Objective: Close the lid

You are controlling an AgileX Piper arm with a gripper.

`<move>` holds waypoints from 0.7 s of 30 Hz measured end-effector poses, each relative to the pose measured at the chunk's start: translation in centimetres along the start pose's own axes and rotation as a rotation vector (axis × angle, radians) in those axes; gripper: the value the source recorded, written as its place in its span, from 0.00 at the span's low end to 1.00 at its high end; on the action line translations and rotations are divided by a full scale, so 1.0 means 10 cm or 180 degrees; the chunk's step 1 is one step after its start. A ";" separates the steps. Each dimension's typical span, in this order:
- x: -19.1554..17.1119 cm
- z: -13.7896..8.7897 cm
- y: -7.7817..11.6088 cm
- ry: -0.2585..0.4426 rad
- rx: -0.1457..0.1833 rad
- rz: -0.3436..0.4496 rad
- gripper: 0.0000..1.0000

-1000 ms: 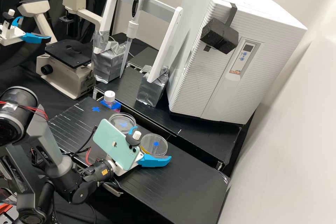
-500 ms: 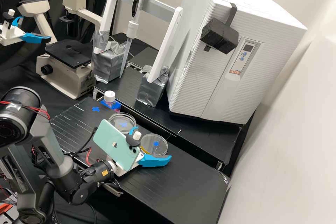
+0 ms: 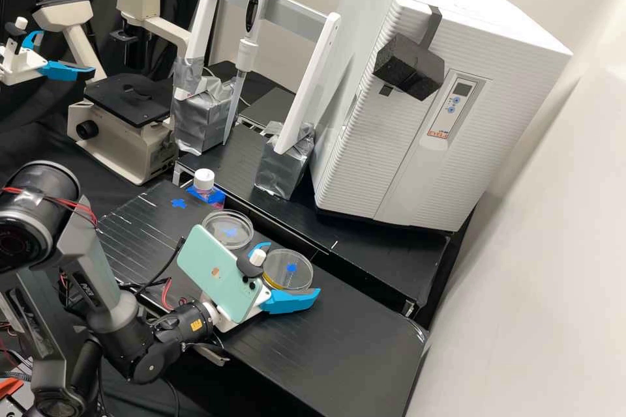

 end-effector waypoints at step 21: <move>-0.05 -0.05 0.03 0.0043 0.0022 -0.0009 0.00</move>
